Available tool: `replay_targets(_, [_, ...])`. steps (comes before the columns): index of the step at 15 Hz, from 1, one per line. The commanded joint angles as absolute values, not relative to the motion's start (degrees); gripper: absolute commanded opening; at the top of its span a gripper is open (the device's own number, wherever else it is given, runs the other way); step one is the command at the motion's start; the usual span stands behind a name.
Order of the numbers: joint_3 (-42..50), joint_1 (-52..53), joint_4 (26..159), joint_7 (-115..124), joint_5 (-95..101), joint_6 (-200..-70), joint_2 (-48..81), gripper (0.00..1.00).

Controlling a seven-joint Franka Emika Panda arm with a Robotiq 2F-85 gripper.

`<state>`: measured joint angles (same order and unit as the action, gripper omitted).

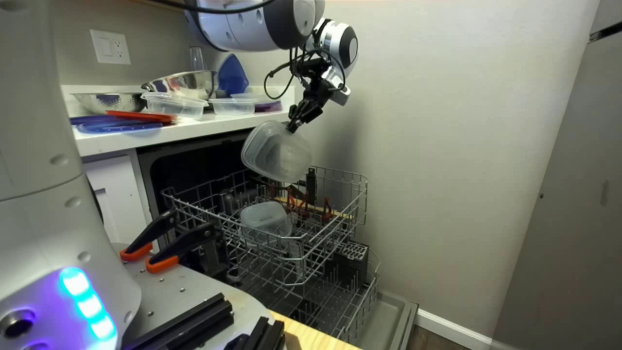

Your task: Lift the lunch box on top and put it on the dish rack in the dishwasher

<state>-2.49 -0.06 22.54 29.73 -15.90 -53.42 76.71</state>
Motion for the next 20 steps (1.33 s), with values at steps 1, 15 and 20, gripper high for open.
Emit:
replay_targets(1, [-5.16,-0.95,22.37,35.28,-21.12,-56.61,77.71,0.02])
replay_targets(15, [-2.85,3.40,22.53,36.67,-19.87,-56.67,77.88,0.02])
replay_targets(20, [-3.25,3.43,22.53,36.67,-19.96,-56.67,77.88,0.02])
